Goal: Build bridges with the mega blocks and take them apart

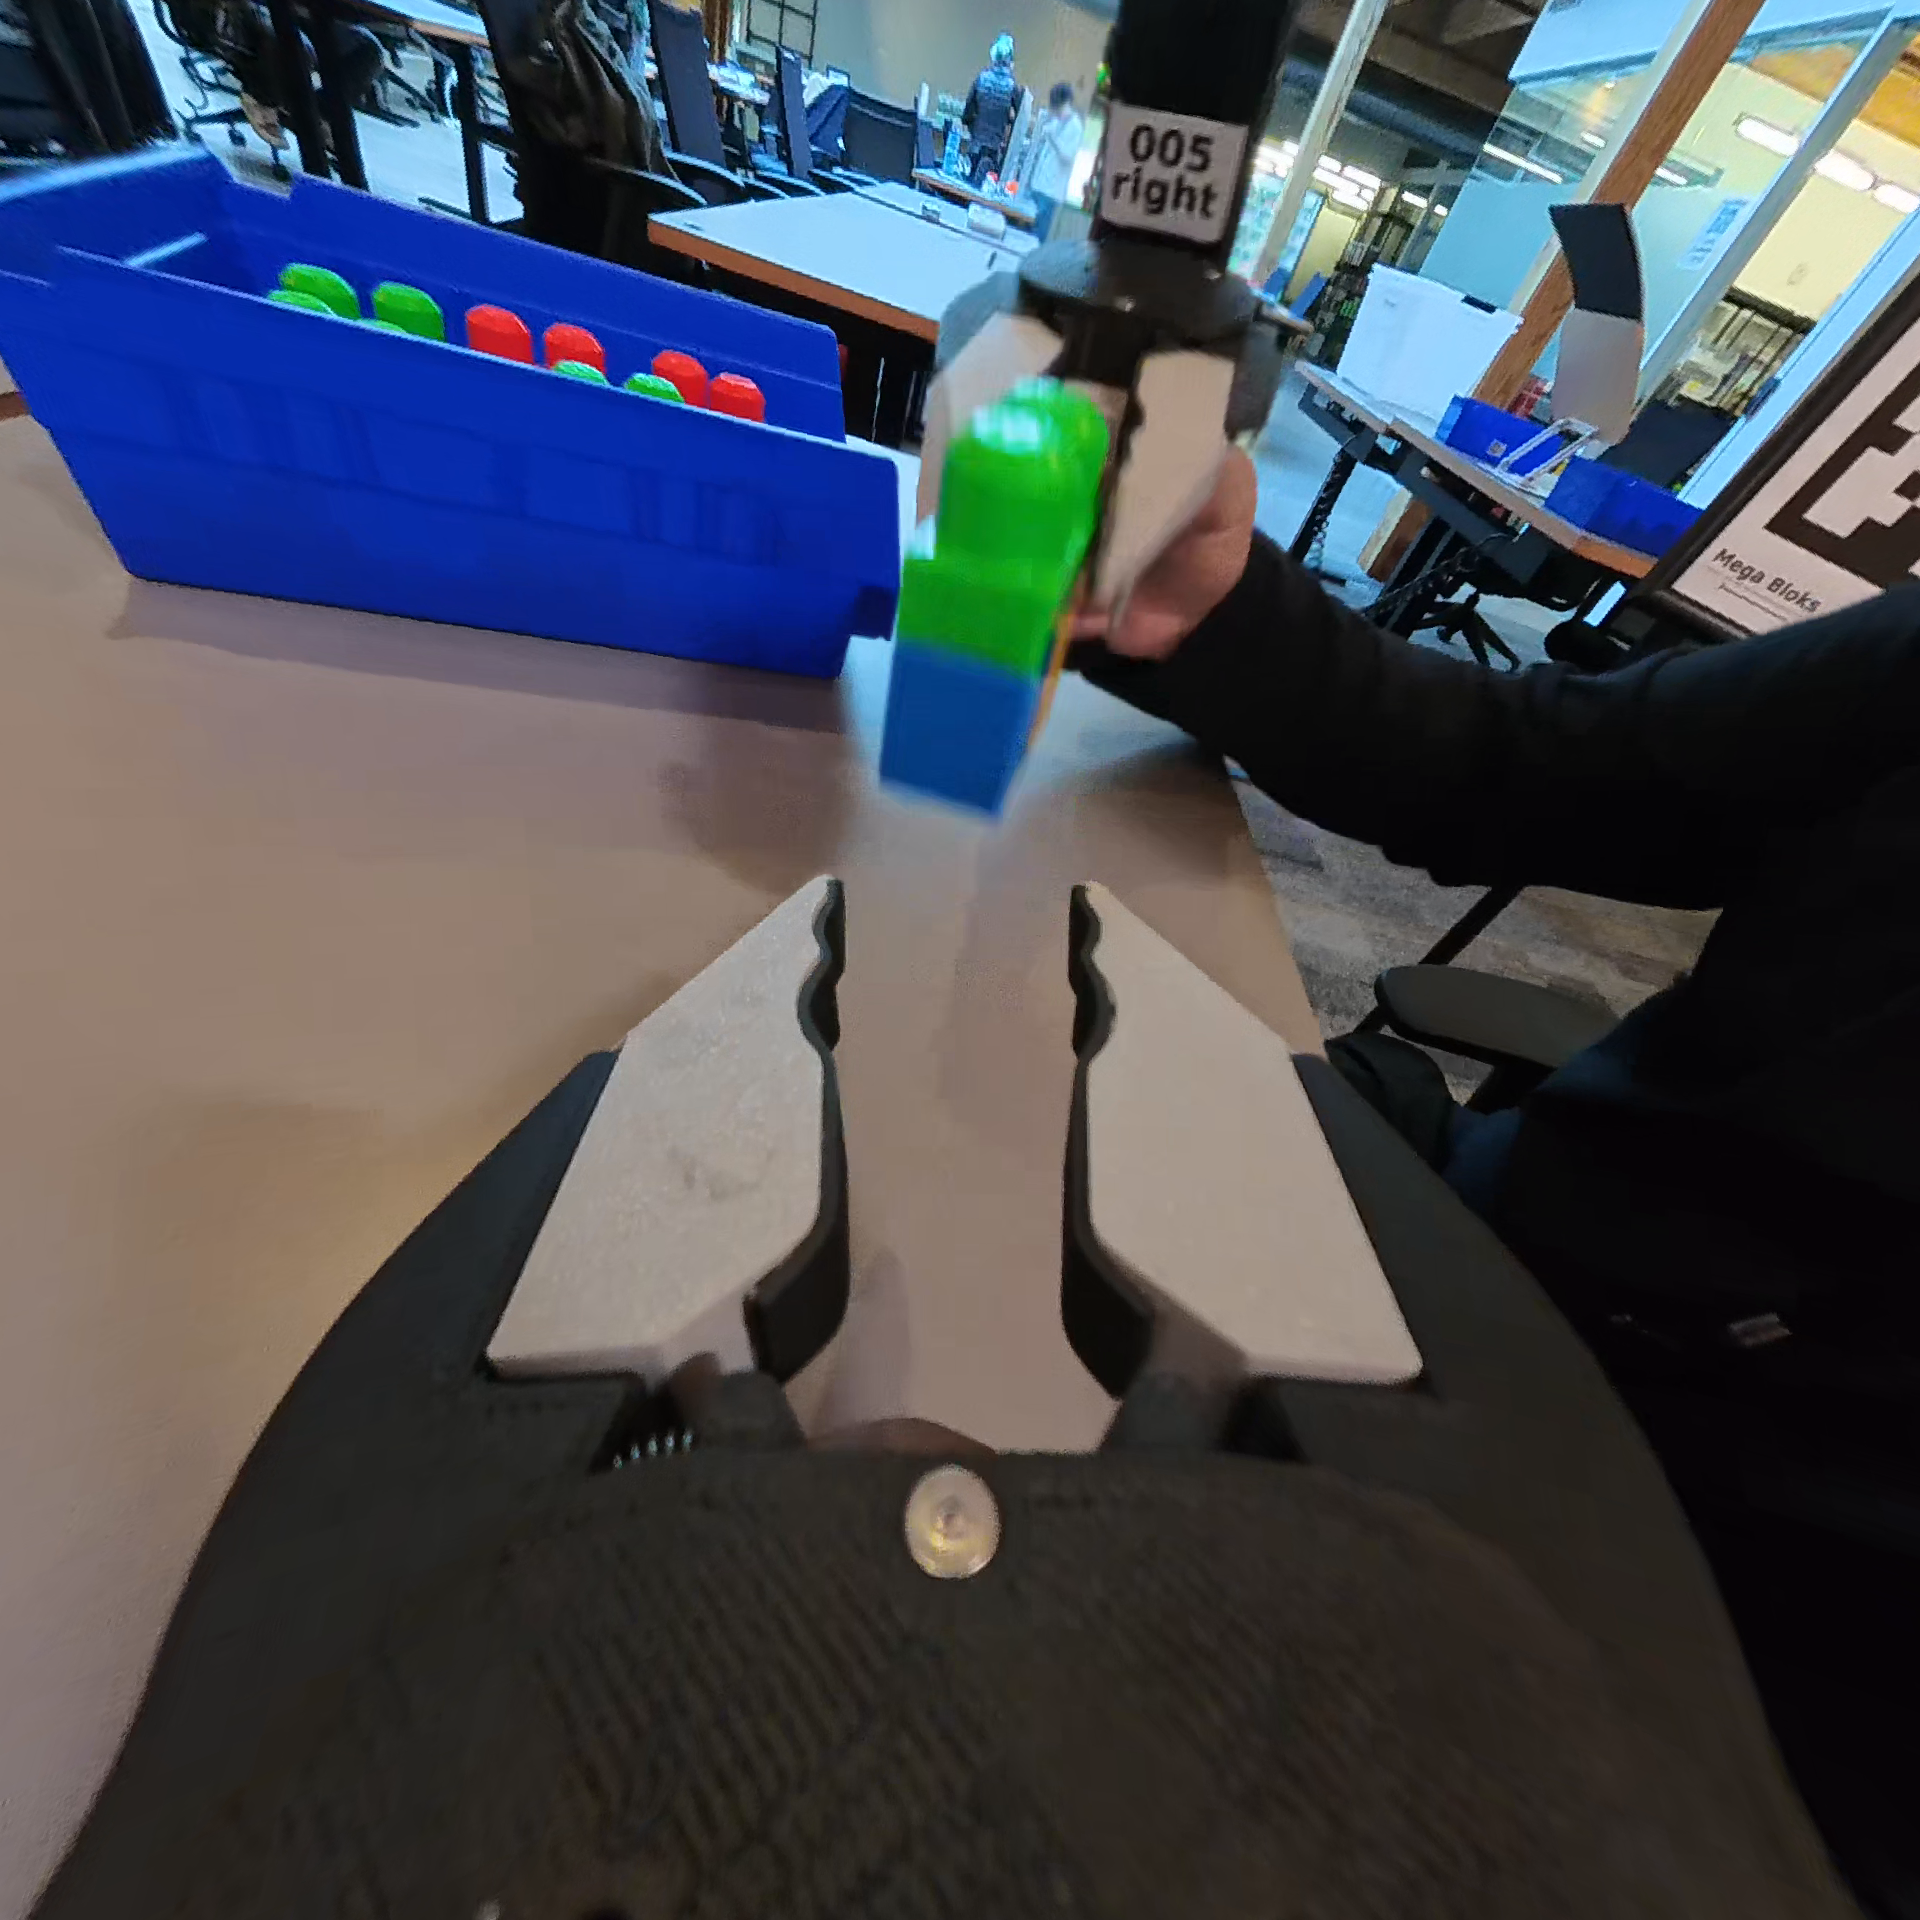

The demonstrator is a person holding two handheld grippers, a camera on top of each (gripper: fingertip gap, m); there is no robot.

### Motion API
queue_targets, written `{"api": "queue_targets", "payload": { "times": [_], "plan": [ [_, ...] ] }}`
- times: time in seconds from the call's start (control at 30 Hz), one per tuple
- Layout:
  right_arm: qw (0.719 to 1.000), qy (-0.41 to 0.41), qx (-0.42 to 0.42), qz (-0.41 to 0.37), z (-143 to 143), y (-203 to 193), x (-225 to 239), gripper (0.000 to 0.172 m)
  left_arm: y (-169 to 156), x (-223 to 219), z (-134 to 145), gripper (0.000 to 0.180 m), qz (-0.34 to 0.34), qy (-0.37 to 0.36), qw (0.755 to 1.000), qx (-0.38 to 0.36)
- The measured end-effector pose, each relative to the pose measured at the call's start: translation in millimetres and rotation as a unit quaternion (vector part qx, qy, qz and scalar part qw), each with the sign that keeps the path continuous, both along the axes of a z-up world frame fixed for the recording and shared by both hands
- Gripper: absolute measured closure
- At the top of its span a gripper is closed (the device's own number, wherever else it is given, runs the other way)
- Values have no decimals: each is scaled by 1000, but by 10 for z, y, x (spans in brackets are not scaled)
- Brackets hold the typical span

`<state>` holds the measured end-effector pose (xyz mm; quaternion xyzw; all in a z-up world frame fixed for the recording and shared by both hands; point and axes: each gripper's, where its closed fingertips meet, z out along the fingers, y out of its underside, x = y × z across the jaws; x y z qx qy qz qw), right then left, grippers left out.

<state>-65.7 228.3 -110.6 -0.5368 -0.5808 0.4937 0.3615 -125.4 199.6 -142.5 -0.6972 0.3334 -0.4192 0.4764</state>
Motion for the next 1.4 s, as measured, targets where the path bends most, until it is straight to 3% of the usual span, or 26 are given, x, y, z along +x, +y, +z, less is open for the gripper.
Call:
{"api": "queue_targets", "payload": {
  "times": [0.17,0.23,0.33,0.47,0.7,0.9,1.0,1.1,1.2,1.3,1.4],
  "plan": [
    [978,23,35,-204,440,1026,1038,139,43,-54,40,140,17,-7,1000,1],
    [964,7,24,-266,391,1420,1376,139,42,-50,47,140,15,-13,1000,-2],
    [951,-45,1,-305,70,1765,1527,139,54,-39,16,140,16,-7,1000,-6],
    [939,-123,12,-321,-339,2002,1420,139,75,-44,-48,140,20,5,1000,-9],
    [925,-190,32,-329,-508,2332,1158,138,101,-73,-55,141,25,1,1000,-13],
    [902,-276,5,-332,-852,2303,1132,138,91,-86,-29,141,25,0,1000,-9],
    [893,-299,20,-336,-887,2229,1253,138,94,-94,-13,141,27,-3,1000,-8],
    [898,-257,37,-356,-586,2144,1357,134,105,-90,-45,140,28,-1,999,-15],
    [906,-150,63,-391,46,2000,1424,133,119,-70,-108,138,29,11,999,-25],
    [934,-15,71,-351,685,1516,1152,133,136,-59,-137,134,35,22,999,-23],
    [954,0,81,-290,769,1049,663,130,145,-66,-143,134,41,30,999,-18]
  ]
}}
